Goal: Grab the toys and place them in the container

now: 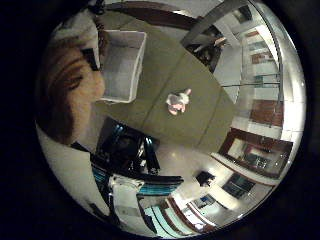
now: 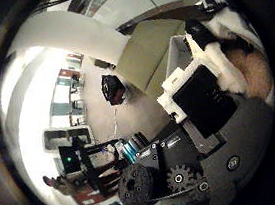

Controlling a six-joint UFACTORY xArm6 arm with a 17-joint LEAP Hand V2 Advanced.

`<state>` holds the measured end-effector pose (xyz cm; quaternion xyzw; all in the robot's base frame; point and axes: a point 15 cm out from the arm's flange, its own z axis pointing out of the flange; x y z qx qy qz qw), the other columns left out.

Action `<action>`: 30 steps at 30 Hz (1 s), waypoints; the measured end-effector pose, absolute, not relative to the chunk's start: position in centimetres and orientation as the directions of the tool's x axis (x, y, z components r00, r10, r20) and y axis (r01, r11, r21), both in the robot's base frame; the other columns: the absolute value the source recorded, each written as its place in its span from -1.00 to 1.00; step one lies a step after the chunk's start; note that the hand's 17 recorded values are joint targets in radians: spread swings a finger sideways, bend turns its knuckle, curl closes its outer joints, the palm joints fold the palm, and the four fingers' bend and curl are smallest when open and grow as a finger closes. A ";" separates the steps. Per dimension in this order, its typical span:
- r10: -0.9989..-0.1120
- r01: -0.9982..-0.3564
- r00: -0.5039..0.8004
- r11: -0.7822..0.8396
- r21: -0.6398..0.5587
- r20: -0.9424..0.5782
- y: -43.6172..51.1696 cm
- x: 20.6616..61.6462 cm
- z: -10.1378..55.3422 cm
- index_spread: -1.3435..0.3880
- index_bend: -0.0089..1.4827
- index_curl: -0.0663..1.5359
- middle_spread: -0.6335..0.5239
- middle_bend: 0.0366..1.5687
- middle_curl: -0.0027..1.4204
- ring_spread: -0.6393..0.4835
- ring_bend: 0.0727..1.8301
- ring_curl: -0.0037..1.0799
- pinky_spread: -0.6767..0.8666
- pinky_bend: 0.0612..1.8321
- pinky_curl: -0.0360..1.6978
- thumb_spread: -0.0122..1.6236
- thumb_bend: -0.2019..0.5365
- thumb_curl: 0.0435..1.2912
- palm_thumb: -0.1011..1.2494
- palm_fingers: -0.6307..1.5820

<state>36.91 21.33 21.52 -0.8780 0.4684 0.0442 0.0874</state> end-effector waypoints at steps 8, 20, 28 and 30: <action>-0.779 -0.791 0.612 -0.597 -0.134 -0.141 26.6 37.4 16.9 0.28 0.54 0.03 -0.11 0.72 -0.08 -0.19 0.54 0.23 -0.39 0.45 0.05 0.18 -0.49 0.17 0.75 0.63; -0.773 -0.776 0.625 -0.602 -0.186 -0.108 28.8 39.5 12.6 0.28 0.54 0.03 -0.10 0.74 -0.07 -0.22 0.51 0.26 -0.39 0.46 0.07 0.24 -0.50 0.11 0.64 0.60; -0.770 -0.771 0.630 -0.607 -0.195 -0.095 28.1 40.3 12.3 0.19 0.09 -0.03 -0.15 0.50 -0.13 -0.22 0.42 0.19 -0.49 0.35 -0.06 0.16 -0.55 -0.08 0.42 0.42; -0.764 -0.763 0.639 -0.615 -0.197 -0.091 27.7 40.6 12.3 0.17 -0.08 -0.05 -0.17 0.43 -0.15 -0.25 0.39 0.16 -0.54 0.30 -0.09 0.16 -0.54 -0.11 0.39 0.29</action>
